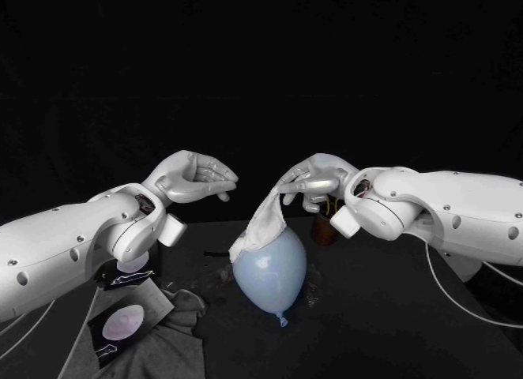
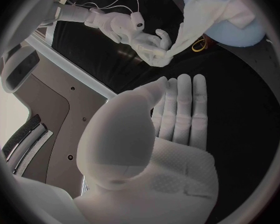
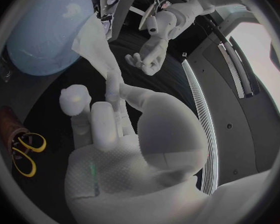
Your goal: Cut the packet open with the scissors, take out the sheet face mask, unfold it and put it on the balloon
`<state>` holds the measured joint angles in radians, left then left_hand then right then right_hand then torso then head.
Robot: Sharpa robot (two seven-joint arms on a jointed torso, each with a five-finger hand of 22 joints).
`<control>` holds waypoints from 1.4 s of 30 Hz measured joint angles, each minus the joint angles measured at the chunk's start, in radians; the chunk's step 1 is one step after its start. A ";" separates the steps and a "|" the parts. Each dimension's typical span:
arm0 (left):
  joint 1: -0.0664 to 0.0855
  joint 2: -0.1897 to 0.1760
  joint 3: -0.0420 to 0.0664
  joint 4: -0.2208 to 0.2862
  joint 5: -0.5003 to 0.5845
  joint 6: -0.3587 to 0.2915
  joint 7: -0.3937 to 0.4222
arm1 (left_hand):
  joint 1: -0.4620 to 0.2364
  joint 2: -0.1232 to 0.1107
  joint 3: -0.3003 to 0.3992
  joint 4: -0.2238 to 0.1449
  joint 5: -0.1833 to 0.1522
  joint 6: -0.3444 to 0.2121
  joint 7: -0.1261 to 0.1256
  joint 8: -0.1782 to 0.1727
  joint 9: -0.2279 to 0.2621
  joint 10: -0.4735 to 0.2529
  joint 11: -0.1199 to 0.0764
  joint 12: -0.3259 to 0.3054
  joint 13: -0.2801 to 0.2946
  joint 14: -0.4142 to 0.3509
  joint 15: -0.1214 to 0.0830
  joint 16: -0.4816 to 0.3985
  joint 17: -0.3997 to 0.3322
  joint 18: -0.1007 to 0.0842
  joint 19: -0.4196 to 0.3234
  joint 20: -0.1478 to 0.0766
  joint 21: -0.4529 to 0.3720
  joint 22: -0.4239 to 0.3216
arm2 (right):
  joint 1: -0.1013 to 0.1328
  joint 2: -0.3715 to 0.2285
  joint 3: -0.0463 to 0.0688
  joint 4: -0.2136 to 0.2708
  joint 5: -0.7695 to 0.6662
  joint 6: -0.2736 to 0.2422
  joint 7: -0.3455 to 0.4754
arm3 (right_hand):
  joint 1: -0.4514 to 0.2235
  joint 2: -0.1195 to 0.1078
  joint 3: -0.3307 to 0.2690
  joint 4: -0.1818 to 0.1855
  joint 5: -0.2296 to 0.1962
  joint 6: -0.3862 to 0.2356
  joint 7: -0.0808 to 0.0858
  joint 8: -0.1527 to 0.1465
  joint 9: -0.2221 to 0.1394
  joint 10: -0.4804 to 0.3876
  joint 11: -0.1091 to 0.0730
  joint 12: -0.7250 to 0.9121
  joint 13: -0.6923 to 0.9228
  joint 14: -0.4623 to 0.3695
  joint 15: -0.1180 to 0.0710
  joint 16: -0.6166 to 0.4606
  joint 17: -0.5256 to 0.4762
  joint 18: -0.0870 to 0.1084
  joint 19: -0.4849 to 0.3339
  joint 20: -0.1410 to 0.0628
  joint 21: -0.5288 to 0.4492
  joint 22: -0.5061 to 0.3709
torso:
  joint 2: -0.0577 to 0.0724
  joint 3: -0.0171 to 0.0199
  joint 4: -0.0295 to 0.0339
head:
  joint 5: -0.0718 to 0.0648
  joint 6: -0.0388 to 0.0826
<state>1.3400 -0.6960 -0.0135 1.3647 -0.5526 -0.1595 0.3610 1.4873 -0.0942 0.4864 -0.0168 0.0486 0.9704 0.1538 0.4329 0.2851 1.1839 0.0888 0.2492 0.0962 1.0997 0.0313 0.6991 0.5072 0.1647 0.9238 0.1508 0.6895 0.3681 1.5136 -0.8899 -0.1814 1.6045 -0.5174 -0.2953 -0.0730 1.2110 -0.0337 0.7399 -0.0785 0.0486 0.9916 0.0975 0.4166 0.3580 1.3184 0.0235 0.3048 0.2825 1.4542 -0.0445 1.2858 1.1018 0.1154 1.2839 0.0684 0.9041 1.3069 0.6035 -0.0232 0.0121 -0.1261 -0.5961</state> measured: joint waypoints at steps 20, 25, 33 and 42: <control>-0.032 0.036 -0.032 0.090 -0.049 0.019 -0.077 | -0.096 -0.019 0.022 0.035 0.001 0.053 -0.047 0.000 0.018 0.063 -0.051 0.103 0.117 0.156 -0.050 0.414 0.334 0.000 -0.059 -0.040 0.321 0.216 | 0.075 0.101 -0.002 -0.085 -0.213 0.390 -0.190 | 0.000 0.000 0.003 0.000 0.021 0.002 0.002 0.000 0.000 0.000 0.000 0.004 0.011 0.001 0.000 0.021 0.028 -0.001 0.015 -0.007 0.042 0.001 | -0.015 -0.0099 0.0042 | 0.011 0.008; -0.041 0.035 -0.036 0.108 -0.068 -0.016 -0.113 | -0.096 -0.019 0.030 0.044 0.001 0.035 -0.050 -0.002 0.039 0.080 -0.062 0.167 0.171 0.233 -0.060 0.536 0.476 0.000 -0.031 -0.052 0.353 0.229 | 0.074 0.094 -0.003 -0.076 -0.144 0.366 -0.194 | 0.000 0.000 0.008 0.002 0.035 0.002 0.002 0.000 0.000 0.002 0.001 0.004 0.016 0.004 -0.004 0.025 0.036 -0.001 0.018 -0.004 0.047 0.001 | -0.015 -0.0090 0.0038 | 0.014 0.007; -0.051 0.036 -0.039 0.128 -0.092 -0.107 -0.189 | -0.117 -0.041 0.046 0.069 0.001 0.043 -0.059 -0.025 0.051 0.098 -0.069 0.333 0.308 0.336 -0.076 0.668 0.647 -0.003 0.138 -0.077 0.494 0.427 | 0.070 0.077 -0.005 -0.064 -0.035 0.306 -0.193 | -0.005 -0.005 0.010 0.001 0.039 0.002 0.002 0.000 0.000 0.006 -0.002 0.008 0.018 0.006 -0.005 0.031 0.043 -0.003 0.022 -0.007 0.050 0.000 | -0.014 -0.0087 0.0025 | 0.013 0.005; -0.054 0.035 -0.040 0.142 -0.106 -0.200 -0.259 | -0.136 -0.066 0.042 0.092 0.001 0.040 -0.056 -0.037 0.058 0.083 -0.072 0.364 0.344 0.337 -0.078 0.670 0.636 -0.003 0.148 -0.083 0.502 0.443 | 0.059 0.072 -0.006 -0.061 0.032 0.259 -0.190 | -0.006 -0.006 0.010 0.001 0.039 0.002 0.002 0.000 0.000 0.005 -0.002 0.008 0.019 0.006 -0.005 0.031 0.042 -0.003 0.022 -0.007 0.050 0.001 | -0.014 -0.0085 0.0035 | 0.012 0.003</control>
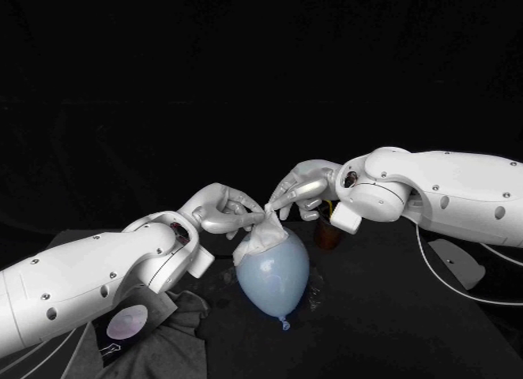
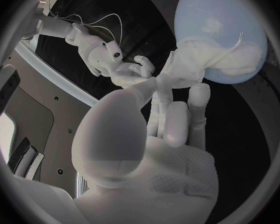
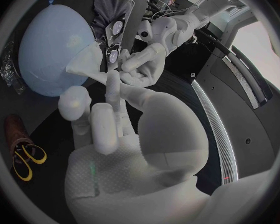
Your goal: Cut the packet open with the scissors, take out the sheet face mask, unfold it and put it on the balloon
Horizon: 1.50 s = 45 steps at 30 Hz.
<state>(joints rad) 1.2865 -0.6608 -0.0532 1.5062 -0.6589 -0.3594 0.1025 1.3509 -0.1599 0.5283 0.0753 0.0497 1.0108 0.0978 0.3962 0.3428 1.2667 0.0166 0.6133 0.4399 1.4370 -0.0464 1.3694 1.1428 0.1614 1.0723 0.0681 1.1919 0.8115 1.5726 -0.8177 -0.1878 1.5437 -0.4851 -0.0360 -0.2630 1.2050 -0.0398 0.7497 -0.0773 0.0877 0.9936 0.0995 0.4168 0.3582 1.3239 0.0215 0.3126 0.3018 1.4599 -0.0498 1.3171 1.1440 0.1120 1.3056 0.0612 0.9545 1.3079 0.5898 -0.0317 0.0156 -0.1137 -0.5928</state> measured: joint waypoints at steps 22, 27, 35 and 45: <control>-0.001 0.010 0.000 0.017 0.003 -0.079 -0.040 | -0.062 -0.062 -0.068 0.086 0.000 -0.018 0.011 -0.034 -0.006 -0.022 0.010 0.017 0.029 0.003 0.004 -0.008 -0.015 -0.001 0.000 0.000 0.000 -0.008 | -0.013 0.007 -0.001 0.008 0.024 -0.024 0.012 | -0.011 -0.011 0.011 -0.006 -0.001 0.000 -0.001 0.006 0.000 0.000 0.000 0.000 0.001 0.000 0.000 0.000 -0.003 -0.005 0.000 0.000 0.000 -0.001 | 0.001 0.0001 -0.0002 | 0.004 -0.007; -0.001 0.010 0.000 0.017 -0.005 -0.077 -0.045 | -0.061 -0.080 -0.088 0.092 0.000 -0.018 0.011 -0.040 -0.006 -0.022 0.011 0.017 0.030 0.003 0.004 -0.008 -0.012 -0.001 0.000 0.000 -0.009 -0.016 | -0.014 0.007 -0.001 0.009 0.027 -0.032 0.018 | -0.010 -0.010 0.011 -0.006 -0.002 -0.001 -0.002 0.009 0.000 0.000 0.000 0.000 0.001 0.000 0.000 0.000 -0.002 -0.005 0.000 0.000 0.000 -0.001 | 0.001 0.0001 -0.0004 | 0.004 -0.007; -0.001 0.010 0.000 0.020 -0.026 -0.076 -0.052 | -0.051 -0.098 -0.105 0.101 0.000 -0.022 0.015 -0.049 -0.006 -0.032 0.014 0.017 0.030 -0.001 0.008 -0.008 -0.020 -0.007 -0.004 0.004 -0.017 -0.031 | -0.016 0.008 -0.001 0.010 0.035 -0.042 0.025 | -0.010 -0.010 0.011 -0.006 -0.001 0.004 0.000 0.009 0.001 0.001 0.002 0.000 0.002 -0.002 0.002 -0.001 -0.002 -0.005 0.000 0.000 0.000 0.000 | 0.001 0.0000 -0.0001 | 0.003 -0.005; -0.002 0.017 -0.001 0.011 -0.049 -0.078 -0.054 | 0.003 -0.056 -0.095 0.097 0.000 -0.018 0.011 -0.048 -0.005 -0.032 0.014 0.017 0.034 -0.001 0.008 0.000 0.005 -0.008 0.000 0.007 -0.014 -0.009 | -0.018 0.009 -0.001 0.020 0.047 -0.046 0.034 | -0.010 -0.010 0.013 -0.008 0.005 0.004 -0.001 0.008 0.004 0.001 0.002 0.000 0.004 -0.002 0.002 -0.002 0.000 -0.006 0.000 0.000 0.000 0.000 | 0.001 -0.0002 0.0000 | 0.002 -0.004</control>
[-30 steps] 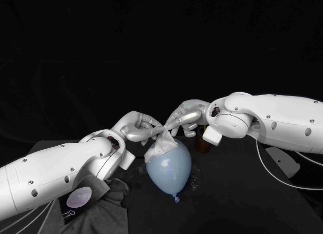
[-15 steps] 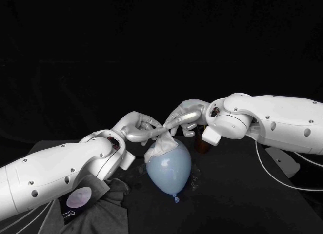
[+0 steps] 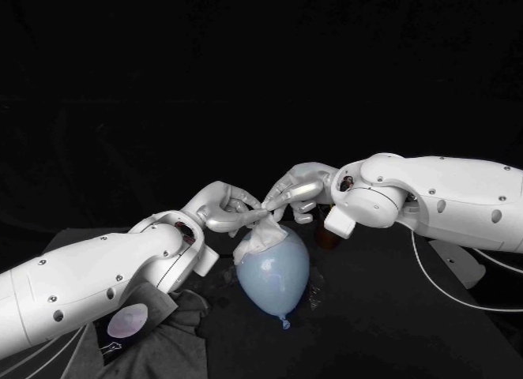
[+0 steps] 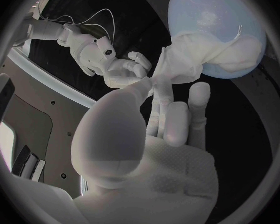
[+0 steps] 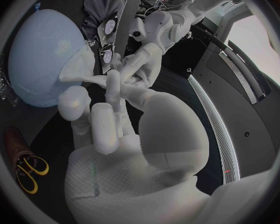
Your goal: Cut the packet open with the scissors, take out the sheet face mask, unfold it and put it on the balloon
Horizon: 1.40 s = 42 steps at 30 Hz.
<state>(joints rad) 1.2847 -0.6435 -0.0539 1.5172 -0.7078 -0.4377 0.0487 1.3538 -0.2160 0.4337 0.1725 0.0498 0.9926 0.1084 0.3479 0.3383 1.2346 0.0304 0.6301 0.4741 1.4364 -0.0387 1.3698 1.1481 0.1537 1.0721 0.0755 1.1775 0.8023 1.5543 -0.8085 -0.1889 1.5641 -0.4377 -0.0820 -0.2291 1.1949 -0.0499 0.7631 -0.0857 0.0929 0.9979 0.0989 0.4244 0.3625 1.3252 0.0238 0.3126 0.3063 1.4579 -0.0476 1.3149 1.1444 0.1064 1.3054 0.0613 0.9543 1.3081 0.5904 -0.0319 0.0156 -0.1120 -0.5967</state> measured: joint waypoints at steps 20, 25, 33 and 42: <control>-0.001 0.003 -0.001 0.006 -0.012 -0.002 0.003 | 0.084 0.070 0.258 -0.043 -0.004 0.023 0.000 0.000 0.021 0.002 -0.005 -0.018 0.001 0.019 -0.004 0.027 0.036 -0.001 0.016 -0.009 0.045 0.043 | -0.004 0.003 0.001 0.001 0.013 -0.002 0.018 | 0.000 0.000 0.000 0.000 0.006 0.000 -0.001 0.001 0.001 0.006 -0.002 0.000 0.001 0.001 -0.001 0.000 -0.001 -0.001 0.000 0.000 0.000 -0.001 | 0.000 0.0003 -0.0005 | 0.000 0.000; -0.002 -0.006 -0.001 0.012 -0.009 -0.002 0.010 | 0.025 0.060 0.350 -0.071 0.000 0.021 0.001 0.000 0.023 0.006 -0.005 -0.018 0.003 0.020 -0.003 0.027 0.029 -0.001 0.016 -0.009 0.056 0.054 | -0.005 0.004 0.002 -0.001 0.008 -0.002 0.023 | 0.000 0.000 0.000 0.000 0.006 0.000 -0.001 0.001 0.001 0.006 -0.002 0.000 0.003 0.002 -0.002 0.000 -0.001 -0.001 0.000 0.000 0.000 0.000 | 0.000 0.0003 -0.0004 | -0.001 0.000; -0.002 -0.023 0.000 0.023 0.005 0.003 0.022 | -0.002 0.061 0.369 -0.079 0.000 0.013 0.006 0.009 0.023 0.006 -0.005 -0.027 0.004 0.020 -0.002 0.027 0.029 -0.008 0.012 -0.006 0.056 0.055 | -0.008 0.002 0.002 -0.012 -0.015 -0.003 0.028 | -0.002 -0.002 0.001 -0.002 0.005 -0.001 -0.003 0.001 0.001 0.006 -0.002 0.000 0.003 0.002 -0.002 0.000 0.000 -0.001 0.000 0.000 0.000 0.000 | 0.000 0.0004 0.0003 | -0.002 0.000; -0.001 -0.034 0.002 0.032 0.027 0.024 0.043 | -0.037 0.075 0.365 -0.075 0.000 0.004 0.004 0.012 0.023 0.006 -0.005 -0.040 -0.004 0.016 0.002 0.031 0.033 -0.008 0.004 -0.005 0.056 0.054 | -0.010 0.002 0.000 -0.019 -0.046 -0.007 0.028 | -0.004 -0.004 0.001 -0.002 0.004 -0.001 -0.003 -0.003 0.001 0.006 -0.002 0.000 0.003 0.002 -0.002 0.000 -0.001 -0.001 0.000 0.000 0.000 0.000 | 0.000 0.0000 0.0001 | -0.002 -0.003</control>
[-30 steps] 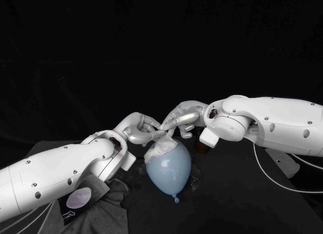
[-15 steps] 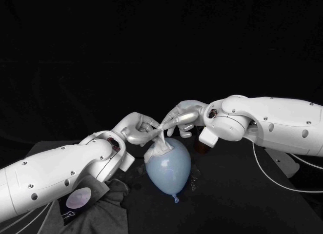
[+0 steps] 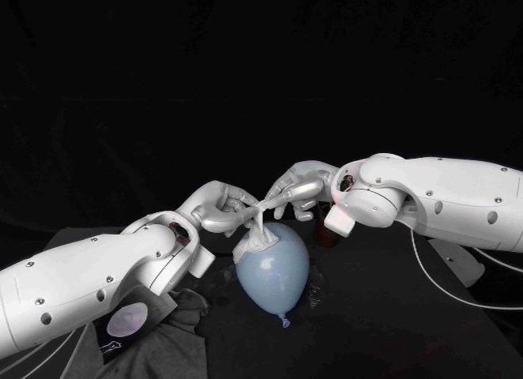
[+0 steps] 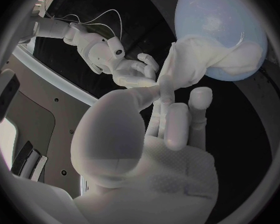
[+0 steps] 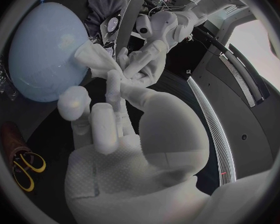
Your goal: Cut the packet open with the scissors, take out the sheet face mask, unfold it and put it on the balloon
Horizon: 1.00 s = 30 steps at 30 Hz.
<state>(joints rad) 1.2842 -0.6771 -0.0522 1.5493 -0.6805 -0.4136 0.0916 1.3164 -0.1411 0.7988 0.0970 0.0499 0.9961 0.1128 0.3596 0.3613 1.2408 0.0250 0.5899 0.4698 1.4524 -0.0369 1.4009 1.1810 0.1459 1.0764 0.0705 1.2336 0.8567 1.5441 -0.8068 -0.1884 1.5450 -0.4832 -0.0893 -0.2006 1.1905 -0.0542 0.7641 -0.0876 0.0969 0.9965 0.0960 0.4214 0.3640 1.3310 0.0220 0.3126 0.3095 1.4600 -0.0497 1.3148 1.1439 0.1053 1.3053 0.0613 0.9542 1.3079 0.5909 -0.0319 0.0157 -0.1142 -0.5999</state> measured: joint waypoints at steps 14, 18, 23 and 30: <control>0.000 -0.002 0.001 -0.018 0.021 0.018 0.012 | -0.016 0.010 0.000 0.000 0.000 -0.016 0.009 0.000 0.000 -0.006 0.006 -0.018 -0.010 -0.004 0.003 0.000 -0.009 0.000 -0.003 0.003 0.000 -0.005 | 0.000 -0.007 0.000 0.008 -0.023 -0.002 0.008 | -0.002 -0.002 0.004 0.001 0.004 0.002 0.002 0.001 0.000 0.000 0.000 0.000 0.001 0.000 0.000 0.000 -0.001 0.000 0.000 0.000 0.004 0.000 | 0.000 0.0004 -0.0006 | 0.003 -0.001; 0.002 0.001 0.001 -0.030 0.022 0.021 0.011 | -0.022 0.012 0.000 0.000 0.000 -0.018 0.010 0.000 0.000 -0.006 0.006 -0.018 -0.011 -0.004 0.003 0.000 -0.010 0.000 -0.003 0.003 0.000 -0.001 | 0.000 -0.010 0.000 0.011 -0.027 -0.005 0.013 | -0.002 -0.002 0.005 0.000 0.004 0.002 0.002 0.001 -0.001 0.000 0.000 0.000 0.001 0.000 0.000 0.000 -0.001 0.000 0.000 0.000 0.004 0.000 | -0.001 0.0004 -0.0004 | 0.005 0.000; 0.006 0.003 0.002 -0.040 0.022 0.026 0.009 | -0.024 0.011 0.000 0.000 0.000 -0.023 0.009 -0.001 0.000 -0.006 0.006 -0.018 -0.012 -0.004 0.003 0.000 -0.004 0.000 -0.003 0.003 0.005 0.009 | 0.000 -0.013 0.001 0.012 -0.031 -0.008 0.019 | -0.002 -0.002 0.005 0.000 0.004 0.002 0.002 0.001 -0.001 0.000 0.000 0.000 0.002 0.000 0.000 0.000 -0.002 0.000 0.000 0.000 0.004 0.000 | -0.001 0.0007 -0.0001 | 0.007 0.002; 0.021 0.008 0.002 -0.047 0.022 0.034 0.005 | -0.024 0.011 0.000 0.000 0.000 -0.023 0.009 -0.001 0.000 -0.006 0.006 -0.018 -0.012 0.000 0.007 0.005 0.005 0.000 -0.003 0.003 0.005 0.011 | 0.003 -0.008 0.001 -0.003 -0.042 -0.010 0.024 | -0.001 -0.001 0.005 0.000 0.003 0.002 0.002 0.001 -0.001 0.000 0.001 0.000 0.002 0.000 0.000 0.000 -0.004 0.000 0.000 0.000 0.004 0.000 | -0.002 0.0004 -0.0001 | 0.012 0.008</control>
<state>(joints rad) 1.3054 -0.6689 -0.0501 1.5020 -0.6583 -0.3796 0.0967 1.2928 -0.1306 0.7986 0.0969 0.0495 0.9729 0.1213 0.3582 0.3613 1.2348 0.0310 0.5721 0.4579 1.4524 -0.0298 1.4058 1.1865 0.1456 1.0736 0.0735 1.2381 0.8673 1.5472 -0.8145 -0.1872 1.5423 -0.5251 -0.0997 -0.1763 1.1897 -0.0550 0.7690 -0.0880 0.1002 0.9986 0.0978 0.4223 0.3634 1.3312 0.0229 0.3126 0.3113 1.4595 -0.0492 1.3147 1.1403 0.1050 1.3053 0.0613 0.9581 1.3081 0.5890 -0.0315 0.0156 -0.1018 -0.5920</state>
